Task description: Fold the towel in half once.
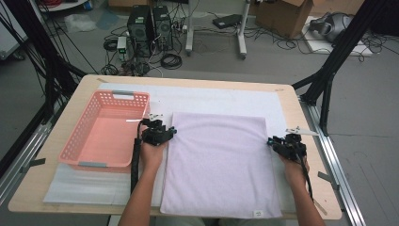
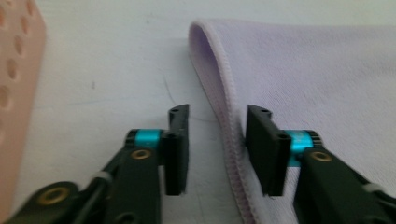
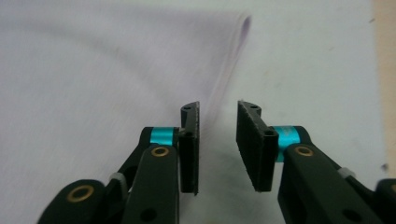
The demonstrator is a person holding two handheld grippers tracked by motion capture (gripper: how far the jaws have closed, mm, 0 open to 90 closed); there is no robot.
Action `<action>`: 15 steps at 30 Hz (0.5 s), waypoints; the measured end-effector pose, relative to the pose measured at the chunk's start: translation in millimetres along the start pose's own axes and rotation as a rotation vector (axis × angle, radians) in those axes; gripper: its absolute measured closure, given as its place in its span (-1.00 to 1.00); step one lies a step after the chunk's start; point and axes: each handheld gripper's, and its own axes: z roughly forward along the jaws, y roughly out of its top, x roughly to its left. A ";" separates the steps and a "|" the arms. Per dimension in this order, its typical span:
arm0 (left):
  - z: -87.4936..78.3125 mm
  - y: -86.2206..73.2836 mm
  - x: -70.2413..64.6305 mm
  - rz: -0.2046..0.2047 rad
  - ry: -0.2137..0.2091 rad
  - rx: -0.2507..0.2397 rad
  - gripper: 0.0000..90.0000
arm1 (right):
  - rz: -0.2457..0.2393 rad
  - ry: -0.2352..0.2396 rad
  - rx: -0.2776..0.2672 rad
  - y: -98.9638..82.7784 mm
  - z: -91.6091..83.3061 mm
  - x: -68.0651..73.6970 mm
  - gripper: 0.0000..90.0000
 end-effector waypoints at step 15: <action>-3.5 1.2 1.0 0.062 -0.120 -0.050 0.63 | -0.038 0.026 0.050 18.1 15.7 -5.4 0.61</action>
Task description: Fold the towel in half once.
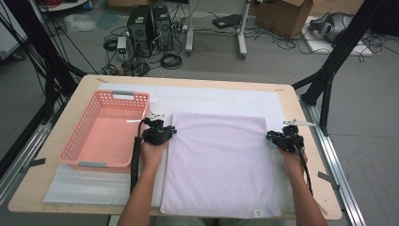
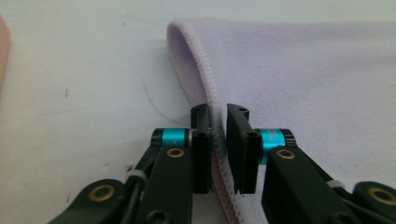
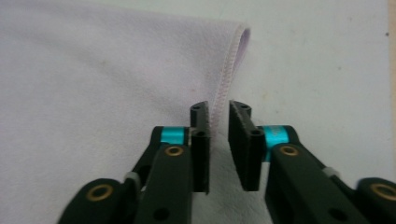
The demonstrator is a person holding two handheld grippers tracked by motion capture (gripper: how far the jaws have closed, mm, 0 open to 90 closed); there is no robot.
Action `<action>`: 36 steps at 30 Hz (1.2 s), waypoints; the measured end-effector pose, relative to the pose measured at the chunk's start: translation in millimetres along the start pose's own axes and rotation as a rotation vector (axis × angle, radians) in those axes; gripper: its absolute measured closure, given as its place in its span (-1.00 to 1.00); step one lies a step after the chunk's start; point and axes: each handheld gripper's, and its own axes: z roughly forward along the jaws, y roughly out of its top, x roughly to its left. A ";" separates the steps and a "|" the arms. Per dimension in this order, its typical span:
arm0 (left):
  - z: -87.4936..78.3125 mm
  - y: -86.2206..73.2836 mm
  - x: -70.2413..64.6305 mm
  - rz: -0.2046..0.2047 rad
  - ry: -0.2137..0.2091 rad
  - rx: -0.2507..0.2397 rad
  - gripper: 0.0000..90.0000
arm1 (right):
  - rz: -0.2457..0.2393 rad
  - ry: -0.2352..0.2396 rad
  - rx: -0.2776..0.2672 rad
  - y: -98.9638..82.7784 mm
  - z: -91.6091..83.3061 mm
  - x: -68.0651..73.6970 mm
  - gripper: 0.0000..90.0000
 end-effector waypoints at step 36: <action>-54.8 11.5 -24.6 0.071 -0.196 -0.162 -0.57 | -0.145 0.201 -0.151 -25.0 -76.2 5.6 -0.60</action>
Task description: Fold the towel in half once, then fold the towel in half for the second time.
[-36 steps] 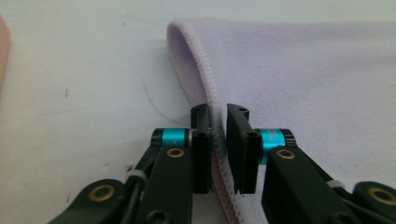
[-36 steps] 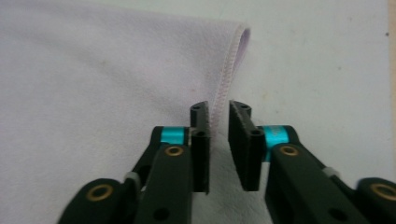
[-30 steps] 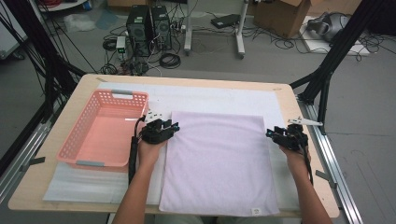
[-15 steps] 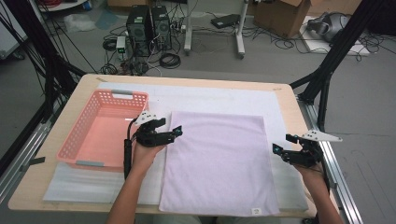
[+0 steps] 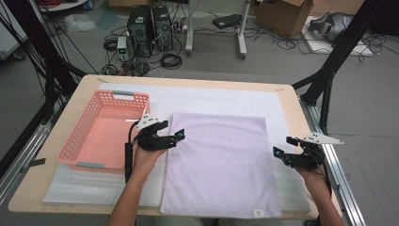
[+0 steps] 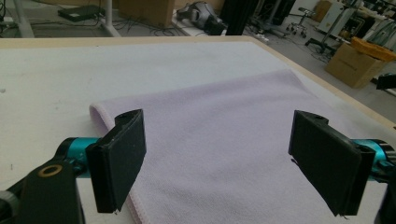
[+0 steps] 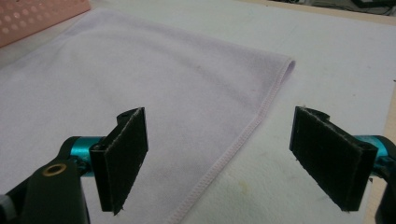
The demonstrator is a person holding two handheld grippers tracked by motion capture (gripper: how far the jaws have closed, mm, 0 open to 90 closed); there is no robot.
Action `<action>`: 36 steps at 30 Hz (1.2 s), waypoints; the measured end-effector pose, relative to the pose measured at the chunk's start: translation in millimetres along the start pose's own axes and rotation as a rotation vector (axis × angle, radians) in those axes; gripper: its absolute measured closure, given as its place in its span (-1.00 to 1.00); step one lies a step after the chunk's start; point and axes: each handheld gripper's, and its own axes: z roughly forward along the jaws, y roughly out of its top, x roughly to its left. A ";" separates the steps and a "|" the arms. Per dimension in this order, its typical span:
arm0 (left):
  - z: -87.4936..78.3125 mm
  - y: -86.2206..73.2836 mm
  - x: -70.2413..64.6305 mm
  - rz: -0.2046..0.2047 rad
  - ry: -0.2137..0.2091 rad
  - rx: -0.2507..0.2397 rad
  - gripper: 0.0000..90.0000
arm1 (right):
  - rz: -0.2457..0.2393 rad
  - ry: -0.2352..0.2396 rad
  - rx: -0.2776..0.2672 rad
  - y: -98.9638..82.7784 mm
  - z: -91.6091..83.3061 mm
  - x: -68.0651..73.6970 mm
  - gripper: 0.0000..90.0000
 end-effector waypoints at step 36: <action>65.1 9.3 53.7 -0.105 0.210 0.121 -0.42 | 0.113 -0.074 0.160 36.1 82.2 -37.0 -0.57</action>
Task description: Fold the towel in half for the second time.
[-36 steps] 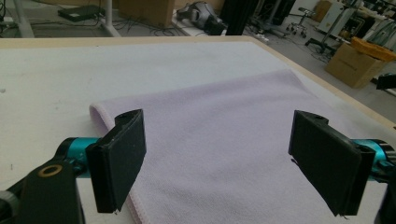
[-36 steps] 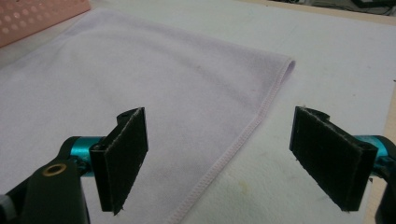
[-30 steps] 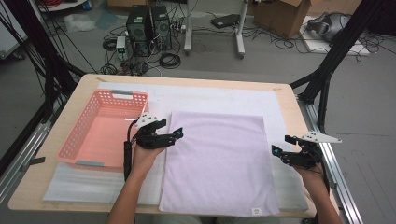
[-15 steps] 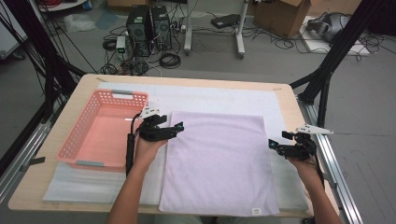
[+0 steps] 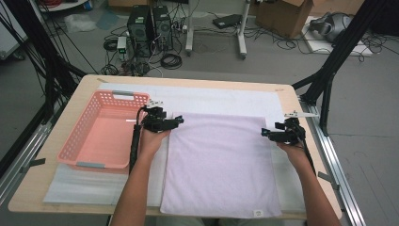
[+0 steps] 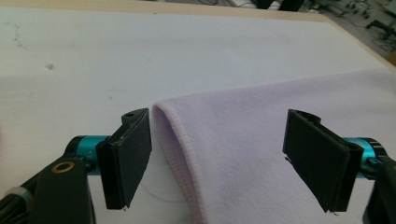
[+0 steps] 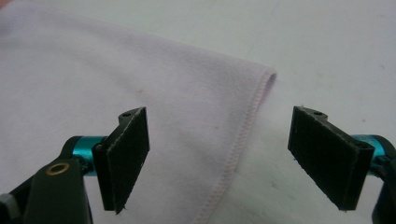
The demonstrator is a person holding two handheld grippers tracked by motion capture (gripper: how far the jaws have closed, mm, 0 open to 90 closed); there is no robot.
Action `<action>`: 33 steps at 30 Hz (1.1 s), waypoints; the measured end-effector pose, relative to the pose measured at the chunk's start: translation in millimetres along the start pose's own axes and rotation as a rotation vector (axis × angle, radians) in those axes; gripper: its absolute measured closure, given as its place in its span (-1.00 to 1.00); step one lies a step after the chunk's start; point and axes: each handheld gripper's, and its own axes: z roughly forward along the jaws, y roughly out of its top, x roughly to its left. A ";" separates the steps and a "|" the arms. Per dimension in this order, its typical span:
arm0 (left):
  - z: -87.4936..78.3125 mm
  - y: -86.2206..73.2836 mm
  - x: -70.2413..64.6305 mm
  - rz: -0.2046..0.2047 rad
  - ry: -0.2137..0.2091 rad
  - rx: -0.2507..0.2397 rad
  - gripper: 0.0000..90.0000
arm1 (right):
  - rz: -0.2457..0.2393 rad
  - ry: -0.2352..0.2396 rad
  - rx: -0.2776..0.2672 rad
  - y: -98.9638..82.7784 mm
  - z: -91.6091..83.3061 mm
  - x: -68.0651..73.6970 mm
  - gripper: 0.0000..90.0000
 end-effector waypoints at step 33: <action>23.2 24.3 5.6 0.010 0.041 -0.019 0.90 | -0.043 -0.092 0.006 32.8 40.4 -3.0 0.92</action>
